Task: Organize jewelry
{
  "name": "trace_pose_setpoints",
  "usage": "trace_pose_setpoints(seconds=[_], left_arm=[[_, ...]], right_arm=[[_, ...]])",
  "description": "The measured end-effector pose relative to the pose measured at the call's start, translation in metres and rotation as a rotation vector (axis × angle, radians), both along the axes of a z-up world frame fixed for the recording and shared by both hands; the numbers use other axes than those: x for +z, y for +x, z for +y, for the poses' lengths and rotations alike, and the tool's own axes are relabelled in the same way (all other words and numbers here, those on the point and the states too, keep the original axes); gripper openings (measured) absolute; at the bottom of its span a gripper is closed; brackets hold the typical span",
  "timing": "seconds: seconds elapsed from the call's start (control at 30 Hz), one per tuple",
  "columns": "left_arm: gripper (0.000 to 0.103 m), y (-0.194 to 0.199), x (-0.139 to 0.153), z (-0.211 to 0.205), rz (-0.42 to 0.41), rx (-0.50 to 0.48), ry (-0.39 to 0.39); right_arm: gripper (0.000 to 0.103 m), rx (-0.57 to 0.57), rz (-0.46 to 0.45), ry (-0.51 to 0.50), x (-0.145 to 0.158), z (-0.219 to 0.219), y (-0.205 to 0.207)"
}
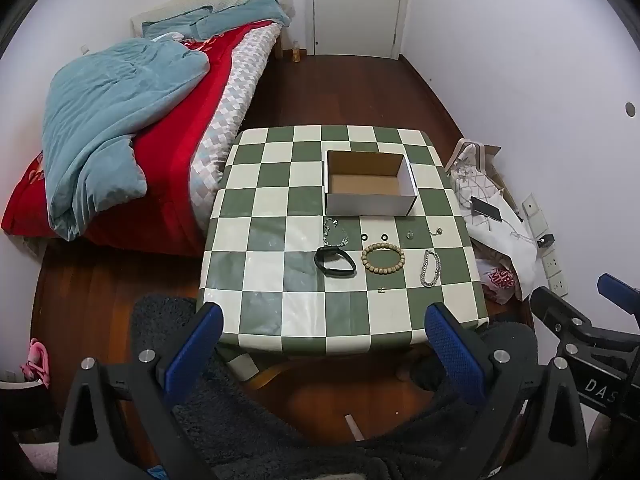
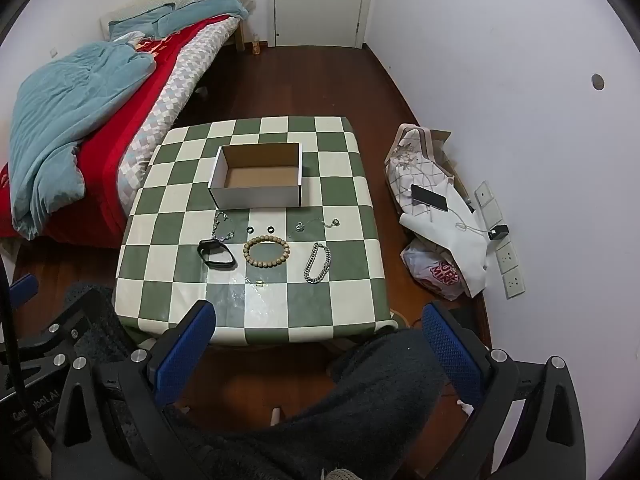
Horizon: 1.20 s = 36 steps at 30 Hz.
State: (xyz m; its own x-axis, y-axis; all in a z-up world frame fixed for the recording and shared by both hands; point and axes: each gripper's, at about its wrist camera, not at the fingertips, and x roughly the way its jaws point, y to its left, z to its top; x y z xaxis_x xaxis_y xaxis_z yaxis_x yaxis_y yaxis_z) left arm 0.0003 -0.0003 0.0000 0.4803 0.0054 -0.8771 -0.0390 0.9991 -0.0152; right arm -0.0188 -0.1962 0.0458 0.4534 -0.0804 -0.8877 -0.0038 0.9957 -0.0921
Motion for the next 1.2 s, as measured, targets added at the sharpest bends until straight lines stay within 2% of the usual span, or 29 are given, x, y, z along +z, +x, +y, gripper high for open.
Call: trace_pose_setpoints(seconds=[0.5, 0.53, 1.2], left_arm=[[0.103, 0.011, 0.006, -0.004, -0.008, 0.002, 0.009], [0.103, 0.002, 0.01, -0.002, -0.023, 0.004, 0.005], [0.103, -0.002, 0.011, -0.006, -0.048, -0.007, 0.013]], right_arm=[[0.103, -0.003, -0.003, 0.005, 0.002, -0.003, -0.001], [0.103, -0.002, -0.004, 0.004, 0.002, -0.003, -0.002], [0.103, -0.01, -0.01, 0.003, 0.008, -0.01, -0.002]])
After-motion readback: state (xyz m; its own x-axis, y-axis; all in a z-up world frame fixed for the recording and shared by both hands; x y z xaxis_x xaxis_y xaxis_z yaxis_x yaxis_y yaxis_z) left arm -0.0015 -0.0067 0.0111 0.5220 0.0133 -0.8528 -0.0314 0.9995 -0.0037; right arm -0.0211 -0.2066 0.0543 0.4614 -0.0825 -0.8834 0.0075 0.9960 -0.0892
